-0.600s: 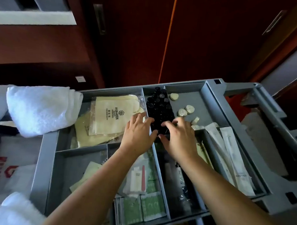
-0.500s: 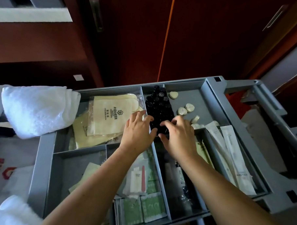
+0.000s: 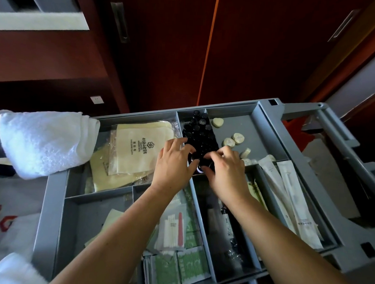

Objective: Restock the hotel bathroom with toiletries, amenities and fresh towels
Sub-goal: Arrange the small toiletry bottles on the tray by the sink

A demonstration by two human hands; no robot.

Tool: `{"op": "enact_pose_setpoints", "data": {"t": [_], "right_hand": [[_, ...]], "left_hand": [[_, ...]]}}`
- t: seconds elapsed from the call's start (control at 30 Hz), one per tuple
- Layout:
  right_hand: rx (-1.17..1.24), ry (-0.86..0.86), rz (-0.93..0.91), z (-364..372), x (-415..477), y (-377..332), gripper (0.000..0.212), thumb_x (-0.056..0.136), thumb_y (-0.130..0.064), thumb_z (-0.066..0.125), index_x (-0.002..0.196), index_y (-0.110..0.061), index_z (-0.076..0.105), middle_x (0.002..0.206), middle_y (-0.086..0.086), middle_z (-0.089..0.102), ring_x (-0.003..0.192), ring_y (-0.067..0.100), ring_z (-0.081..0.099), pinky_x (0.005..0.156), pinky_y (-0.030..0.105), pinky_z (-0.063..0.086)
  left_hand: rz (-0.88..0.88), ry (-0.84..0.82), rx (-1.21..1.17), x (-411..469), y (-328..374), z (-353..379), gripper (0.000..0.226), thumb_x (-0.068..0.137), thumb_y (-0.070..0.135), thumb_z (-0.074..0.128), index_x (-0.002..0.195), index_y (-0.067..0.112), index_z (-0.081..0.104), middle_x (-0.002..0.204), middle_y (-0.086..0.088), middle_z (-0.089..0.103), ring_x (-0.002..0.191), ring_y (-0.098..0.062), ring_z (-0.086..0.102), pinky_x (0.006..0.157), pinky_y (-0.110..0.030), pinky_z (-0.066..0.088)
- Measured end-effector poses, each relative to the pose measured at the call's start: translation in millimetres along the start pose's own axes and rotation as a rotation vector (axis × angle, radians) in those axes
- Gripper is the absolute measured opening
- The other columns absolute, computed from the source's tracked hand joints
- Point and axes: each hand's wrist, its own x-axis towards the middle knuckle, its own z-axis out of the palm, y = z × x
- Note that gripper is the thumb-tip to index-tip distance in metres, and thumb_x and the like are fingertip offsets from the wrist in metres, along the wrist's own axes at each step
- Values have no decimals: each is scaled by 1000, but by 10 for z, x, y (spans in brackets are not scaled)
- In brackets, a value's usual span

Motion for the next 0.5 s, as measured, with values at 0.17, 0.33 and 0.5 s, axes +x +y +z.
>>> {"op": "enact_pose_setpoints", "data": {"t": [0.17, 0.33, 0.5], "right_hand": [[255, 63, 33, -363, 5, 34, 26, 92, -23, 75, 116, -15, 69, 112, 1, 63, 107, 23, 59, 93, 38, 49], [505, -12, 110, -691, -171, 44, 21, 99, -25, 67, 120, -25, 68, 101, -30, 64, 97, -15, 60, 80, 0, 41], [633, -99, 105, -842, -484, 50, 23, 100, -28, 66, 123, -33, 66, 114, -25, 69, 107, -12, 61, 87, 6, 44]], "left_hand": [[36, 114, -253, -55, 70, -288, 31, 97, 39, 68, 124, 23, 68, 143, 9, 57, 134, -15, 42, 106, -29, 38], [9, 110, -395, -290, 166, -521, 30, 97, 39, 69, 125, 27, 68, 130, 19, 63, 121, 1, 50, 100, -19, 39], [-109, 84, -572, -692, 298, -673, 21, 95, 40, 70, 115, 33, 71, 107, 23, 73, 103, 6, 65, 92, -26, 56]]}}
